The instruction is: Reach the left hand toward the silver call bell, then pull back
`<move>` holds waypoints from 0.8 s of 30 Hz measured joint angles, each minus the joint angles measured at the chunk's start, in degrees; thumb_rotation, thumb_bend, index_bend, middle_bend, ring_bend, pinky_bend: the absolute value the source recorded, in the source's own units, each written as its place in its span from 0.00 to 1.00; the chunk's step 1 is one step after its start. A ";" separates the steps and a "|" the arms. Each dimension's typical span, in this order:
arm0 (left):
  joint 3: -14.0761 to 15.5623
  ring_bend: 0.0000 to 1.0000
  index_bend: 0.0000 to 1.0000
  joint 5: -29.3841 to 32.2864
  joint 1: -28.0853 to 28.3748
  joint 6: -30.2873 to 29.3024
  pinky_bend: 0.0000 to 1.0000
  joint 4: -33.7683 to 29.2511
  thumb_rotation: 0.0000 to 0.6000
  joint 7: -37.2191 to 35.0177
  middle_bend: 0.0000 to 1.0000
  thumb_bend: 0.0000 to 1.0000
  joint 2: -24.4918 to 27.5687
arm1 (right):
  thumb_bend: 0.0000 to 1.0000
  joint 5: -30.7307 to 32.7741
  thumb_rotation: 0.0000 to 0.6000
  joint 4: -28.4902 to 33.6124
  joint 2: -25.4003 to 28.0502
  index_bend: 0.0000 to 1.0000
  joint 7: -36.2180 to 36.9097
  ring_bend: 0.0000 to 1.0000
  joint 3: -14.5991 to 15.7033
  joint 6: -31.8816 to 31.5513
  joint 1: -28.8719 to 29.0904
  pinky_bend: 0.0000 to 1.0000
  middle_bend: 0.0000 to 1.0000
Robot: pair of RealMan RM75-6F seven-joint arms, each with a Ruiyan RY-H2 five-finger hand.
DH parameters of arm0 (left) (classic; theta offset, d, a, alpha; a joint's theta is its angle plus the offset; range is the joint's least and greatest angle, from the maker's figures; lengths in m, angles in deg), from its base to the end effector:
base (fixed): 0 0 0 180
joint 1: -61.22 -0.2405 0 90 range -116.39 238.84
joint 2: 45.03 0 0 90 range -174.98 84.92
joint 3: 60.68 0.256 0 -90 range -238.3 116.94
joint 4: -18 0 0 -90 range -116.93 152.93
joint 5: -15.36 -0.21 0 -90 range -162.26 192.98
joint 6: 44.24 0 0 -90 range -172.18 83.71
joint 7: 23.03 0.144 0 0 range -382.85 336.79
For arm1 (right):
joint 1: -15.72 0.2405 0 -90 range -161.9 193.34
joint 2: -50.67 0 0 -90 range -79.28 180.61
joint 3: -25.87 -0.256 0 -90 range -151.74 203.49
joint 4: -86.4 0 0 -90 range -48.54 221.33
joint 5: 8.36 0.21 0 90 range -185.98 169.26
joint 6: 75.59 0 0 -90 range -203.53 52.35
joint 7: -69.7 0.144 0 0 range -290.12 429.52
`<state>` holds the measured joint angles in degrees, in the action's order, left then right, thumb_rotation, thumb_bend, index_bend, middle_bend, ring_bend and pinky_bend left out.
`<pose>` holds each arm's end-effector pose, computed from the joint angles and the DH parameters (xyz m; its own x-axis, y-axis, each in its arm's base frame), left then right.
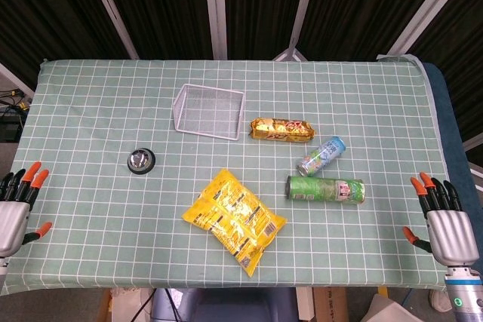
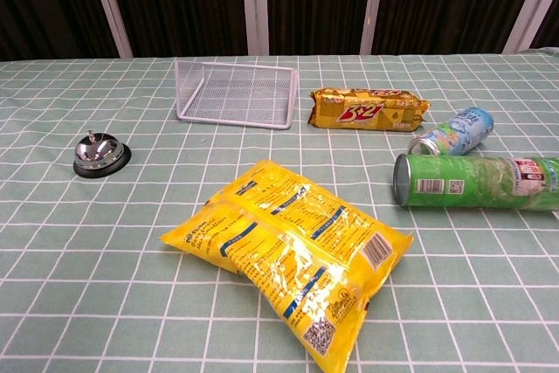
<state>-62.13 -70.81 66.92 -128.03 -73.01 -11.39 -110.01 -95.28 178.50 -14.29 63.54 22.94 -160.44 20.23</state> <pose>-0.3146 0.1806 0.1499 0.5813 0.0369 0.8129 0.8137 -0.0327 -0.5804 -0.3096 -0.1793 0.1535 0.4837 -0.0060 0.8752 -0.8751 -0.0215 0.4835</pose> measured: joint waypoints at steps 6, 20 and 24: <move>-0.36 0.00 0.00 -0.17 2.28 3.02 0.00 -1.85 1.00 2.73 0.00 0.54 0.70 | 0.25 -0.62 1.00 0.10 -0.08 0.00 0.15 0.00 0.28 0.06 0.06 0.00 0.00; -5.93 0.00 0.00 12.52 14.24 18.46 0.00 -3.48 1.00 19.71 0.00 0.65 -6.41 | 0.25 0.45 1.00 0.44 0.33 0.00 1.60 0.00 0.11 1.55 0.49 0.00 0.00; -7.50 0.00 0.00 19.11 17.90 22.11 0.00 -1.48 1.00 24.39 0.00 0.65 -10.34 | 0.25 1.36 1.00 0.50 0.24 0.00 1.89 0.00 -0.18 2.57 0.91 0.00 0.00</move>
<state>-69.63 -51.69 84.82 -105.92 -74.48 13.01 -120.34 -93.92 179.00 -14.05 65.43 22.76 -157.87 21.14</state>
